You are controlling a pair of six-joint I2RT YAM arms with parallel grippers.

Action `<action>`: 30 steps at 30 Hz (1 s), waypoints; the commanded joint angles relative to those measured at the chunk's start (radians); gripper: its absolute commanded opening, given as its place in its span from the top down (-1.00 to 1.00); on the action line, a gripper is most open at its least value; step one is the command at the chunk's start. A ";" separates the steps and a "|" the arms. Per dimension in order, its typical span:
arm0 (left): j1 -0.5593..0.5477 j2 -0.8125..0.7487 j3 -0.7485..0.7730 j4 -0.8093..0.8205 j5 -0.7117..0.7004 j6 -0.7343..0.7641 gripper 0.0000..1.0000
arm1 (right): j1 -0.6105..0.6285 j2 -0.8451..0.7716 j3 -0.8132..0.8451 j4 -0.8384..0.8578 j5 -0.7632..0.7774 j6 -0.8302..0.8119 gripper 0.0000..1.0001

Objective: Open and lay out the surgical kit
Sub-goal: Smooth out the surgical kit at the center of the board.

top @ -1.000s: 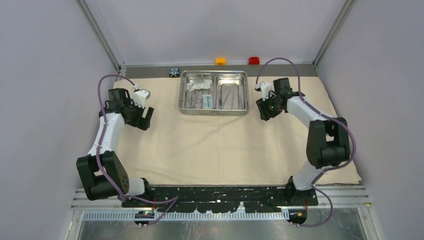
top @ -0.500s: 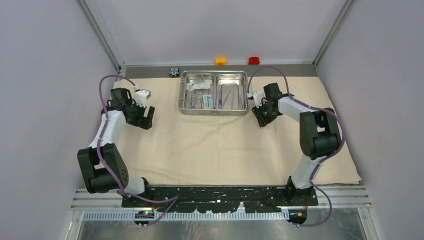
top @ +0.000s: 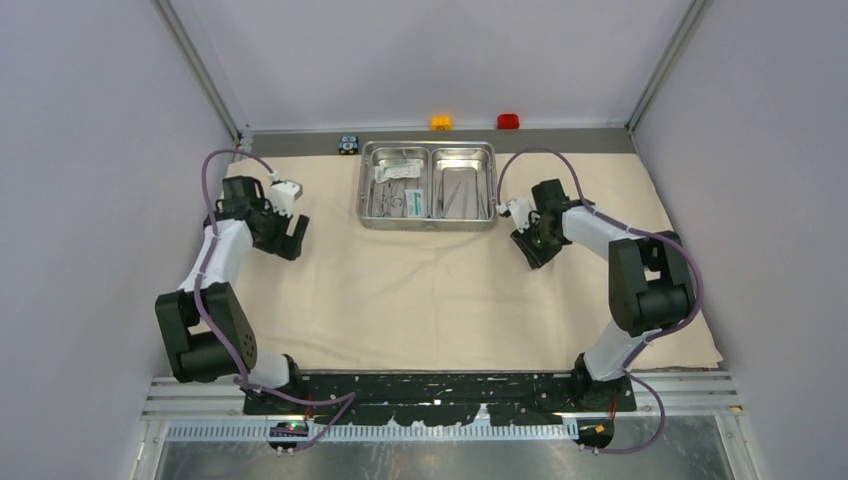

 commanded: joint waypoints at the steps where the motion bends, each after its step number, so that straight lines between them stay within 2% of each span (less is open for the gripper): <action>1: -0.001 0.013 0.012 0.032 -0.007 0.013 -0.70 | 0.003 0.055 -0.104 -0.224 0.082 -0.054 0.35; 11: -0.003 0.040 0.025 0.036 -0.021 0.014 -0.70 | 0.004 0.037 -0.178 -0.310 0.101 -0.107 0.41; 20: -0.012 0.048 0.041 0.030 -0.040 0.017 -0.69 | 0.004 -0.009 -0.281 -0.294 0.111 -0.107 0.43; 27: -0.014 0.057 0.043 0.033 -0.064 0.037 -0.70 | 0.004 -0.087 -0.296 -0.330 0.186 -0.128 0.41; 30: -0.015 0.056 0.033 0.043 -0.072 0.041 -0.70 | 0.003 -0.172 -0.269 -0.370 0.175 -0.138 0.35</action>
